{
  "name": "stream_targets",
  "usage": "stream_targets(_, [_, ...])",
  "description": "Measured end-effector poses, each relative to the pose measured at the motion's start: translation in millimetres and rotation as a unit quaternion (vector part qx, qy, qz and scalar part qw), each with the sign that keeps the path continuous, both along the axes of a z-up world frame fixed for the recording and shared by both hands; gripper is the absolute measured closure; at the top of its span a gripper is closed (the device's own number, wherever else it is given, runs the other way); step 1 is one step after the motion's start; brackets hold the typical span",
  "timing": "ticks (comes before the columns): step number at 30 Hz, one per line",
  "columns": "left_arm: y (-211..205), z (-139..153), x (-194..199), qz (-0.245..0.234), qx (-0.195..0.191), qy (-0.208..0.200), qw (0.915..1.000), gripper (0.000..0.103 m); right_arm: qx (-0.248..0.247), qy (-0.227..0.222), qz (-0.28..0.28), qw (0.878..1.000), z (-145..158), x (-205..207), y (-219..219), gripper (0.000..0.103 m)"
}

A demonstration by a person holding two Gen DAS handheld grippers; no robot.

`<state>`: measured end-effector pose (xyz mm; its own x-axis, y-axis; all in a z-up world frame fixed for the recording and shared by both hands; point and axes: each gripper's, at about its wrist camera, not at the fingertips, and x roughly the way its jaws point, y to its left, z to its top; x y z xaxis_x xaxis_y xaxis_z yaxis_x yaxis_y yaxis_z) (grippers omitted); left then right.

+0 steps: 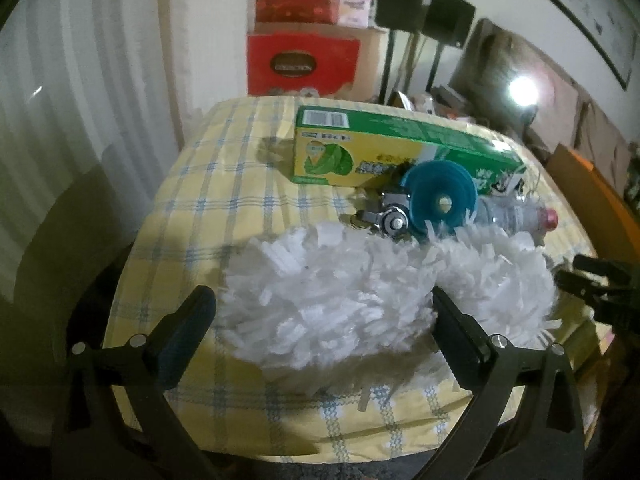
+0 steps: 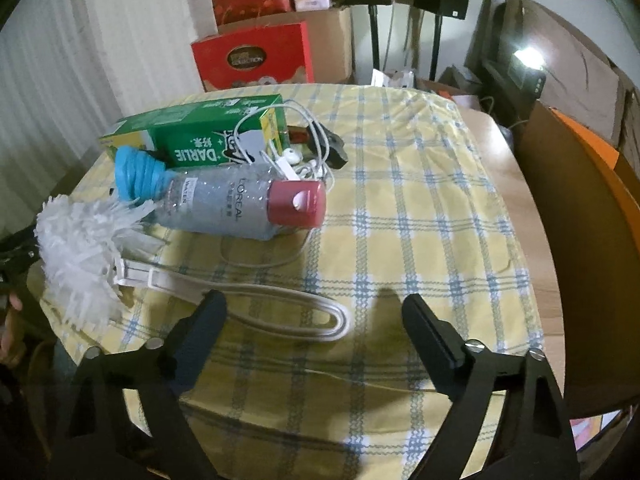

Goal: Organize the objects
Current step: 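Move the left tool toward the white fluffy duster head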

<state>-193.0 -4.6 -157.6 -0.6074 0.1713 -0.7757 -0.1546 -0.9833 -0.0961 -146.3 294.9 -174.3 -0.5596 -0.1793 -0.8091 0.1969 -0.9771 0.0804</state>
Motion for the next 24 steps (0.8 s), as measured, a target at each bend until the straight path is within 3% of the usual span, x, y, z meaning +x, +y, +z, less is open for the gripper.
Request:
stream_targets(4, [4,-4,-2,-0.007,-0.019,0.002,0.9998,0.000,-0.018,-0.008,0.014,1.000,-3,-2,-3,0.022])
stream_targets(13, [-5,-9,-10,0.013,0.011,-0.025,0.9995,0.000,-0.042,-0.003,0.017,0.999,-2,-1,-3,0.029])
stream_targets(16, [-2,-12,-12,0.018,0.000,-0.026,0.9995,0.000,-0.046,0.000,0.015,0.999,-1,0,-2,0.035])
stream_targets(24, [1,-19,-9,0.051,0.024,-0.032,0.9979,0.001,-0.085,0.004,-0.011,0.996,0,1,15,0.052])
